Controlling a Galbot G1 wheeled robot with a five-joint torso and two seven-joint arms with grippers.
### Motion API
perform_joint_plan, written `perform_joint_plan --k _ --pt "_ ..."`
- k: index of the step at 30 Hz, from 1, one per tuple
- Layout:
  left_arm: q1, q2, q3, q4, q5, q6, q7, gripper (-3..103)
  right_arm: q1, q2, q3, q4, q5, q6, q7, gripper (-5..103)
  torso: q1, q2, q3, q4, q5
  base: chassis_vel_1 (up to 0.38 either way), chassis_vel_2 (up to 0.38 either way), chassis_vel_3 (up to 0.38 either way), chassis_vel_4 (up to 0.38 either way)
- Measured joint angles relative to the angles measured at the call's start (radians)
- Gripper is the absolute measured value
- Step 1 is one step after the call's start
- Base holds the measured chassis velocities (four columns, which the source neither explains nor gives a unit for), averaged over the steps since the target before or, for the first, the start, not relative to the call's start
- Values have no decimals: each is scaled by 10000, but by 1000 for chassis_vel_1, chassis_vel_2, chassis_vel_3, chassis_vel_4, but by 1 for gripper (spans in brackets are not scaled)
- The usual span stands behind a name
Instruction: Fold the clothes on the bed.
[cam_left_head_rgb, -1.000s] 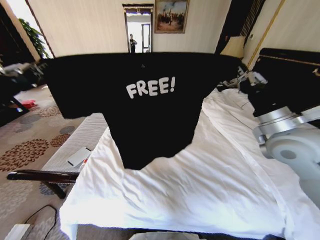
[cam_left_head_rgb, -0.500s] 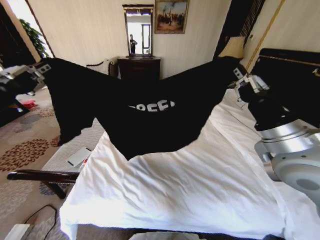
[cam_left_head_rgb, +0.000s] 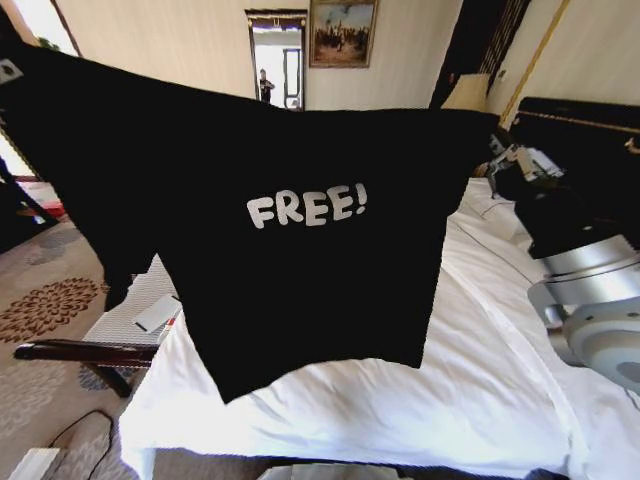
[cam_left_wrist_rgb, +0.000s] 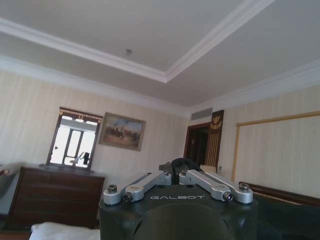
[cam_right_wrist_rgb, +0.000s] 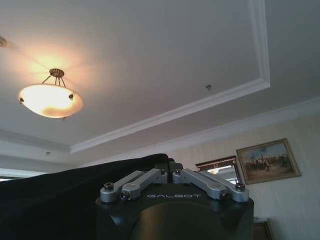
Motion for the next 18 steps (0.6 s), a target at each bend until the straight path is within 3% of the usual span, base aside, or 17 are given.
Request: perform_joint_plan --k 2,4,7,8,9,10,11,12,13,15,18 --pt "285 -465 1047 8 608 17 23 1 -173 238 -597 -10 -511 -313 68 0 0 0 -1 0 2 0 0 0 0" --pt "356 -575 1457 18 888 79 8 1 -231 293 -753 -12 -656 -424 58 0 0 0 -1 1 3 0 0 0 0" --pt "250 -786 4580 40 3396 294 96 1 -32 445 -2124 -354 -973 -1000 38 0 0 1 -1 -4 -10 0 0 0 0" --pt "250 -786 4580 40 3396 294 96 1 -32 445 -2124 -354 -973 -1000 38 0 0 1 -1 -4 -10 0 0 0 0" --pt "45 -713 5776 46 4353 343 147 1 236 538 -2820 -969 -1083 -1127 70 0 1 0 0 0 -5 0 0 0 0" --pt "-83 -663 6368 105 4838 348 252 1 395 618 -3217 -1345 -1209 -1175 59 0 1 0 0 2 -1 0 0 0 0" --pt "-301 -595 7356 491 5739 337 411 1 710 770 -3849 -1883 -1444 -1196 -23 0 1 -1 1 0 7 0 0 0 0" --pt "-301 -595 7356 491 5739 337 411 1 710 770 -3849 -1883 -1444 -1196 -23 0 1 -1 1 0 7 0 0 0 0" --pt "-544 -557 8298 1063 6648 300 617 1 1181 969 -4521 -2404 -1695 -1207 -93 0 2 -1 1 -6 8 0 0 0 0" --pt "-1130 -566 9458 2010 7593 232 812 1 2106 1342 -5599 -3200 -1991 -1198 -155 0 2 -2 1 -6 3 0 0 0 0" --pt "-1795 -630 10277 2841 8058 170 903 1 2879 1700 -6485 -3848 -2135 -1147 -187 0 4 -3 3 0 0 0 0 0 0"
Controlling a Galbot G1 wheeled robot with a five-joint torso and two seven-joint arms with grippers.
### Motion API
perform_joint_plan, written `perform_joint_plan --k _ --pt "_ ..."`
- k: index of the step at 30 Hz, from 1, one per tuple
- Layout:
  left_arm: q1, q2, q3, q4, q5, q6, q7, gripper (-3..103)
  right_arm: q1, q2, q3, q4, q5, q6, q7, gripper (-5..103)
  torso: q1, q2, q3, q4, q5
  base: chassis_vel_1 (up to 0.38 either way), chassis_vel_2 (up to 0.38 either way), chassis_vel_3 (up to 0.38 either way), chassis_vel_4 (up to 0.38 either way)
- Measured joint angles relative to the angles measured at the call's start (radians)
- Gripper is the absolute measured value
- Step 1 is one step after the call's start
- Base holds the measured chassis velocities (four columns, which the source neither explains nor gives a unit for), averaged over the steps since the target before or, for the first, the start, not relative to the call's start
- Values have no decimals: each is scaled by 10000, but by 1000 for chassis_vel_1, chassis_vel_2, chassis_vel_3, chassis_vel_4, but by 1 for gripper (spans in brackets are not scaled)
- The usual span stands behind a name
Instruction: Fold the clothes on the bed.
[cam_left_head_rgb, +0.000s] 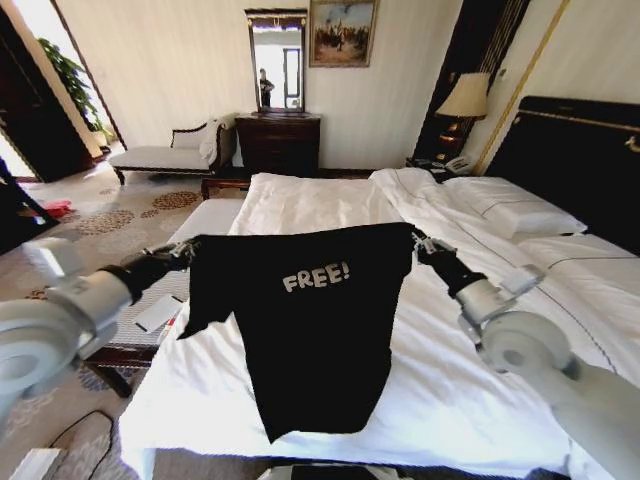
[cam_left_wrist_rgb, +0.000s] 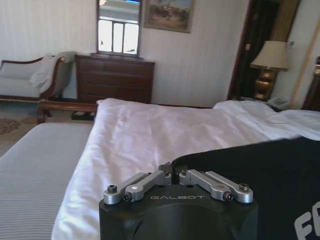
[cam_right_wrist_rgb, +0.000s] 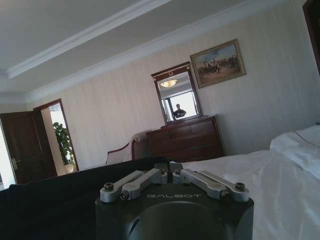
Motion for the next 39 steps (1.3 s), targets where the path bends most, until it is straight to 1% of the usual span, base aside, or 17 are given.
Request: perform_joint_plan --k 2,3,4,6,8,10,12,15,16,18,20,22,24,27,31,35,39 --pt "-1180 -207 1527 1191 372 -56 13 1 1241 586 -1457 -1216 -162 175 -18 0 0 0 0 5 -8 0 0 0 0" --pt "-1180 -207 1527 1191 372 -56 13 1 1241 586 -1457 -1216 -162 175 -18 0 0 0 0 5 -8 0 0 0 0" --pt "-1498 -277 1944 1448 458 -61 12 1 1584 768 -1877 -1595 -223 224 -22 0 0 0 0 5 -8 0 0 0 0" --pt "-2654 -591 3322 2351 783 -77 -4 1 2738 1327 -3016 -2785 -448 364 -25 0 -1 0 0 -1 -1 0 0 0 0" --pt "-3613 -912 4213 3188 1020 -106 -31 1 3724 1897 -3896 -3896 -733 515 -25 0 -1 0 -1 -2 0 0 0 0 0" --pt "-4023 -1070 4586 3602 1125 -119 -39 1 4076 2150 -4216 -4400 -847 568 -28 0 -1 0 0 -2 2 0 0 0 0" --pt "-5181 -1755 5693 5125 1496 -147 -40 1 4999 2945 -5049 -6105 -1184 675 -48 0 3 -1 1 3 -3 0 0 0 0" --pt "-5717 -2313 6189 5959 1761 -172 -37 1 5415 3441 -5406 -7090 -1431 773 -126 0 4 -1 2 2 -4 0 0 0 0" --pt "-6107 -2947 6499 6697 2110 -230 -8 1 5744 3950 -5676 -8037 -1705 935 -258 0 2 -1 0 0 -5 0 0 0 0" --pt "-6420 -3666 6696 7457 2492 -316 53 1 6026 4708 -5903 -9213 -2057 1147 -490 0 0 -1 0 -8 -1 0 0 0 0" --pt "-6483 -3851 6728 7661 2587 -343 96 1 6089 4932 -5948 -9537 -2142 1195 -560 0 -1 -1 0 -6 2 0 0 0 0" --pt "-6726 -4484 6779 8600 3017 -560 245 1 6315 5785 -6054 -10642 -2449 1342 -899 0 -1 -1 -1 -3 -1 0 0 0 0" --pt "-6816 -4635 6779 8897 3124 -628 282 1 6374 5982 -6062 -10909 -2531 1386 -985 0 -1 -2 -1 1 0 0 0 0 0" --pt "-7253 -5135 6738 9991 3259 -853 384 1 6727 6586 -5983 -11890 -2823 1517 -1093 0 -2 -1 -1 4 -3 0 0 0 0" --pt "-7770 -5554 6692 10874 3304 -1073 452 1 7349 7007 -5797 -12930 -3085 1634 -1115 0 -4 0 -3 2 -1 0 0 0 0" --pt "-8189 -5858 6692 11334 3293 -1183 490 1 7674 7096 -5598 -13311 -3124 1637 -1116 0 -2 0 -2 -4 -1 0 0 0 0" --pt "-8465 -6073 6703 11662 3323 -1347 590 1 7904 7110 -5442 -13550 -3307 1637 -1156 0 -3 0 -2 2 1 0 0 0 0"
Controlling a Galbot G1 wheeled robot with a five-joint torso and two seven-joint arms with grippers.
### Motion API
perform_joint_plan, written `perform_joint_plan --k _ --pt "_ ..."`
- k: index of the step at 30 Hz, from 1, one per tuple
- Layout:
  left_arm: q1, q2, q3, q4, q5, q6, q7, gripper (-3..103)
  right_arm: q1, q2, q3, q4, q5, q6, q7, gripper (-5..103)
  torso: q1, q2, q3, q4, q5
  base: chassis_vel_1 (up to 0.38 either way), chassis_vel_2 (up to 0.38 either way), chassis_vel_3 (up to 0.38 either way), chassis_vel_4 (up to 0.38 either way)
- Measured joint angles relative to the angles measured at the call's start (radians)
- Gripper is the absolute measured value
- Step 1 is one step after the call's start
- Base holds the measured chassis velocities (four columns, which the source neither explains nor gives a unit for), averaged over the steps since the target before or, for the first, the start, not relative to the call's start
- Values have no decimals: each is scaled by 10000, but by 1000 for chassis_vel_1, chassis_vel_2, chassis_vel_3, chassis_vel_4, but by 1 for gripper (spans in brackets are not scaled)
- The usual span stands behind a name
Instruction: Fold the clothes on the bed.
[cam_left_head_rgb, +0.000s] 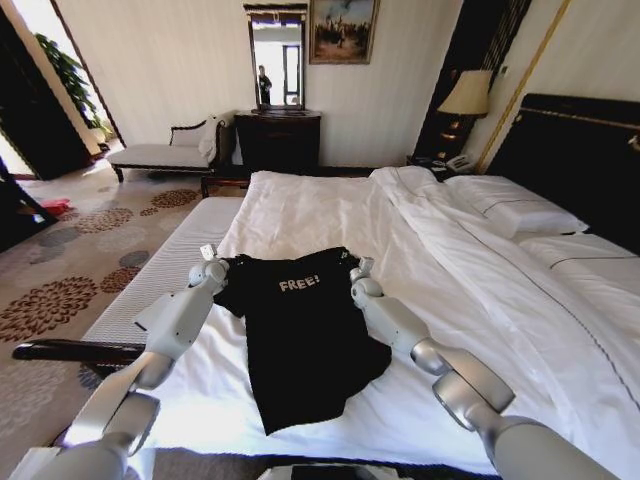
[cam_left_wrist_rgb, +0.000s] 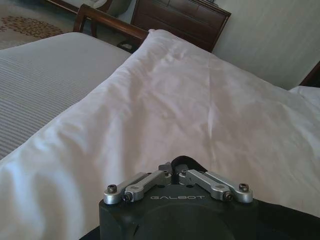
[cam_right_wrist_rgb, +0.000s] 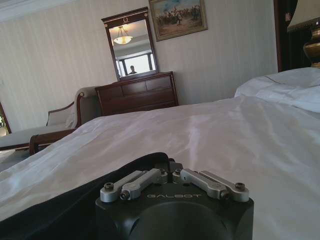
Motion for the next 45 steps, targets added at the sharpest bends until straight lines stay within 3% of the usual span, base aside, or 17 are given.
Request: perform_joint_plan --k 8,11,12,14,15,17,18,22,24,26,27,30,31,35,39,45 --pt "-63 -313 -182 195 -8 -141 26 -1 2 -133 328 -161 -369 -13 22 0 0 1 0 -3 0 0 0 0 0" --pt "44 -292 -358 119 -32 -339 81 15 -138 -256 448 41 -417 -23 12 0 0 1 0 -5 -2 0 0 0 0" --pt "44 -292 -358 119 -32 -339 81 15 -138 -256 448 41 -417 -23 12 0 0 1 0 -5 -2 0 0 0 0" --pt "63 -238 -468 55 -100 -393 76 20 -178 -271 521 147 -410 -22 -19 5 -1 1 0 -4 -1 0 0 0 0" --pt "80 -134 -600 -53 -257 -406 21 30 -194 -288 626 280 -401 -17 -21 16 0 1 0 -1 -2 0 0 0 0" --pt "87 -51 -677 -125 -360 -406 -20 30 -193 -298 694 359 -400 -13 -20 21 -1 1 -1 -1 -2 0 0 0 0" --pt "94 22 -740 -192 -449 -406 -58 36 -190 -308 745 415 -403 -7 -19 21 -1 1 -1 -1 -2 0 0 0 0" --pt "265 585 -1197 -722 -1084 -399 -356 58 28 -451 1047 630 -777 -10 147 43 0 1 -2 -3 -2 0 0 0 0" --pt "331 674 -1264 -827 -1167 -386 -405 58 74 -474 1108 633 -877 -46 235 43 0 1 -1 -3 -2 0 0 0 0" --pt "810 1072 -1560 -1434 -1479 -317 -566 68 300 -534 1452 623 -1089 -244 699 54 -1 2 -1 -3 -3 0 0 0 0" --pt "810 1072 -1560 -1434 -1479 -317 -566 68 300 -534 1452 623 -1089 -244 699 54 -1 2 -1 -3 -3 0 0 0 0" --pt "1760 1579 -1936 -2455 -1788 39 -828 85 394 -734 1716 887 -500 -436 1024 70 0 2 -1 1 -2 0 0 0 0" --pt "1760 1579 -1936 -2455 -1788 39 -828 85 394 -734 1716 887 -500 -436 1024 70 0 2 -1 1 -2 0 0 0 0" --pt "3060 2204 -1908 -3711 -1078 254 -671 98 -601 -1516 1739 2312 -224 -738 1149 86 -2 2 -2 4 0 0 0 0 0" --pt "3425 2323 -1319 -4154 -476 271 -424 100 -1540 -1993 1841 3430 -178 -884 1300 99 -6 3 -3 -8 1 0 0 0 0" --pt "2623 1895 325 -3659 234 246 -383 100 -2358 -2345 2152 4207 -273 -890 1476 100 -3 3 -2 -4 0 0 0 0 0"
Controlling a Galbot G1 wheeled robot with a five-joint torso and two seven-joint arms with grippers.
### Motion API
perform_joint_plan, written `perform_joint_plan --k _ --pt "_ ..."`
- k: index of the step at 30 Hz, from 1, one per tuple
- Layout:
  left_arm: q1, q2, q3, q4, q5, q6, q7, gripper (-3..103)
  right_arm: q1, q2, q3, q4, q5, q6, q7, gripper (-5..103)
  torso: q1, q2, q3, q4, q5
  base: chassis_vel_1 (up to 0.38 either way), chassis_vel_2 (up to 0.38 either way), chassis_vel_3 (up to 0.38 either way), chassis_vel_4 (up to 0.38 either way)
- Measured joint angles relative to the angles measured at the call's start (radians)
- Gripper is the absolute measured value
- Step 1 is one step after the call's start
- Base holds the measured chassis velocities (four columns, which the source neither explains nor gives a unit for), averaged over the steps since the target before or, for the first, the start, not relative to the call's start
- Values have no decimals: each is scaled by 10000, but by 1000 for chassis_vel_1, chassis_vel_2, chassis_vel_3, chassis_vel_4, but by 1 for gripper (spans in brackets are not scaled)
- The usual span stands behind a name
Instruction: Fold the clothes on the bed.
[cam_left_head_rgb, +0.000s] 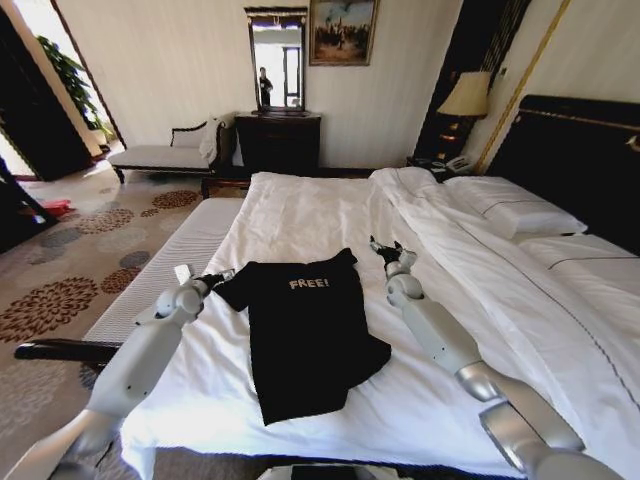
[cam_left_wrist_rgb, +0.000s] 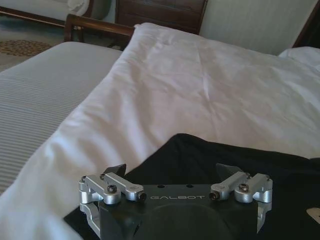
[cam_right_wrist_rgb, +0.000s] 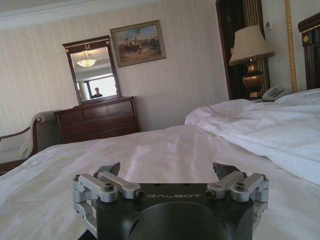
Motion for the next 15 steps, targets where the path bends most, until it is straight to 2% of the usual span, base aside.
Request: perform_joint_plan --k 5,11,15 --pt "-1037 -578 1260 1110 398 -80 0 100 -325 -249 247 221 0 -7 77 100 2 0 1 -2 2 0 0 0 0" --pt "-2007 -1135 2273 2266 851 -134 62 100 -370 -351 368 246 19 -37 134 100 3 0 2 2 -1 0 0 0 0" --pt "-2278 -1235 2657 2449 996 -87 91 100 -371 -376 387 246 43 -101 205 100 4 0 2 2 1 0 0 0 0"
